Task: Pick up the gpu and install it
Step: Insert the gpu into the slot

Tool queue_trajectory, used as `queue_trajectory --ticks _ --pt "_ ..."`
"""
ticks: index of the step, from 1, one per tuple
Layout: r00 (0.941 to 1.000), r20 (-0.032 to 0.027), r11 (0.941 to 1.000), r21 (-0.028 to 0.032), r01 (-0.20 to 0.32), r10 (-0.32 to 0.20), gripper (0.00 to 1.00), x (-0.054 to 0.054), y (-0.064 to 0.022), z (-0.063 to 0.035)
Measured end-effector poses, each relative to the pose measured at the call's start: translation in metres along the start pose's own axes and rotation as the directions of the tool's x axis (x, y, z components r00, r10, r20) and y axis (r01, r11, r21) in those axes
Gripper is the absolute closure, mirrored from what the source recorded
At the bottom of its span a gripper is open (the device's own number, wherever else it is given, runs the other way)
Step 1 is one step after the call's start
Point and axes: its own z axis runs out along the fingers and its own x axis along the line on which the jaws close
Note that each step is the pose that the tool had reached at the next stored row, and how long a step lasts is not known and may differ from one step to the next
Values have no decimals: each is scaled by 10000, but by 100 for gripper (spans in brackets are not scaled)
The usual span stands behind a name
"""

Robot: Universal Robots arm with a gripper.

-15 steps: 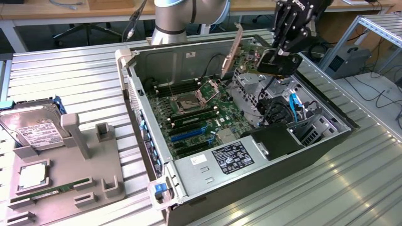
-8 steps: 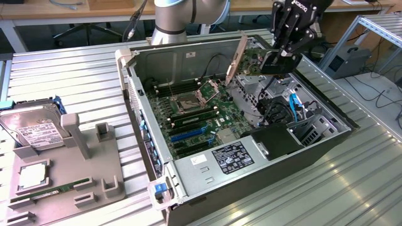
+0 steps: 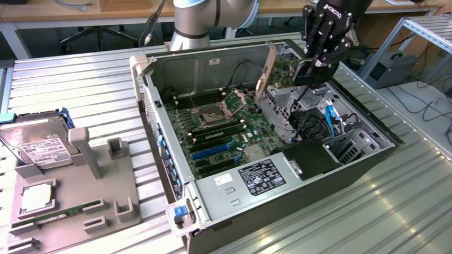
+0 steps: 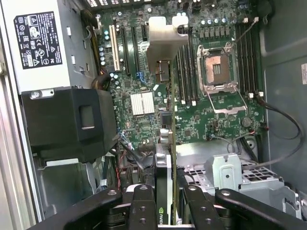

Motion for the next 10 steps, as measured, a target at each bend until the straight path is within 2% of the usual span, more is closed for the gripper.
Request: queue_trajectory --ticks 1,3,7,8,9,10 --pt "10000 0 10000 1 88 -88 73 0 0 3" --pt "9973 15 9973 2 728 -728 73 -10 2 25" --pt "9973 13 9973 1 732 -732 73 -45 29 37" --pt "9973 12 9973 2 731 -731 73 -44 67 37" --pt "9973 13 9973 14 731 -731 73 -34 246 35" --pt "9973 13 9973 16 731 -731 73 -30 322 57"
